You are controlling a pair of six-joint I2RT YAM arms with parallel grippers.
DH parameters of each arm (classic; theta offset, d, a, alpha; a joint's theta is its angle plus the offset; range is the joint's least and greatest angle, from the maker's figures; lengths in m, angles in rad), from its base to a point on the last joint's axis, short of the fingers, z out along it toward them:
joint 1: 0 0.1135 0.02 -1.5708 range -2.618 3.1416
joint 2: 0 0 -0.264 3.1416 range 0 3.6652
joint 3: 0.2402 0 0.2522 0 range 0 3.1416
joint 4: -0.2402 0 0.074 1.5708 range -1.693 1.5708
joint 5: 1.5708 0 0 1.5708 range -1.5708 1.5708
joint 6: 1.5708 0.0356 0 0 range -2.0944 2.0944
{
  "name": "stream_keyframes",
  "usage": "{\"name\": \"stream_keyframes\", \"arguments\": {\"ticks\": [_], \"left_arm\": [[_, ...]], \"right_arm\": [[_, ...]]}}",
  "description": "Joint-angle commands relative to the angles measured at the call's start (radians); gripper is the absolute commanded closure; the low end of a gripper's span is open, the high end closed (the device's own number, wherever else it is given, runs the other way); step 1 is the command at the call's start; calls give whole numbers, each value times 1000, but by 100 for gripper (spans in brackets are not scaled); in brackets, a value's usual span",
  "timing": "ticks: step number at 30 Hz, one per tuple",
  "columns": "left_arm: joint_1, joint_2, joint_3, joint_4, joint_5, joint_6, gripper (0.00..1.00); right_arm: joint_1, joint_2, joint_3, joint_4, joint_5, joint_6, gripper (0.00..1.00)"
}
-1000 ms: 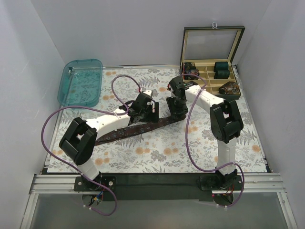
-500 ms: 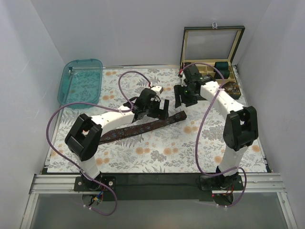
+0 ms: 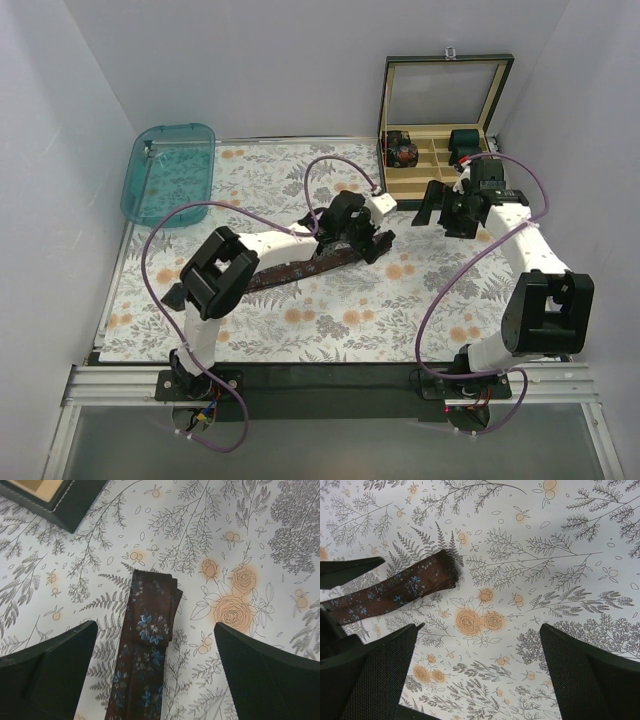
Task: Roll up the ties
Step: Roll the tie
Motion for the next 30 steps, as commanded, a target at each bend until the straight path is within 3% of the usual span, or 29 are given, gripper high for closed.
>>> {"name": "stream_keyframes", "arguments": {"ticks": [1,18,30], "left_arm": [[-26,47,52,65,3,132,3],[-38,206,77,197,-68,179,19],[-37,258,42,192,0,167,51]], "right_arm": [[-9,-57,-41,85,-34,14,2],[-63,-77,-82,102,-86,13,4],[-63,-63,-113,131,-114,-7,5]]}}
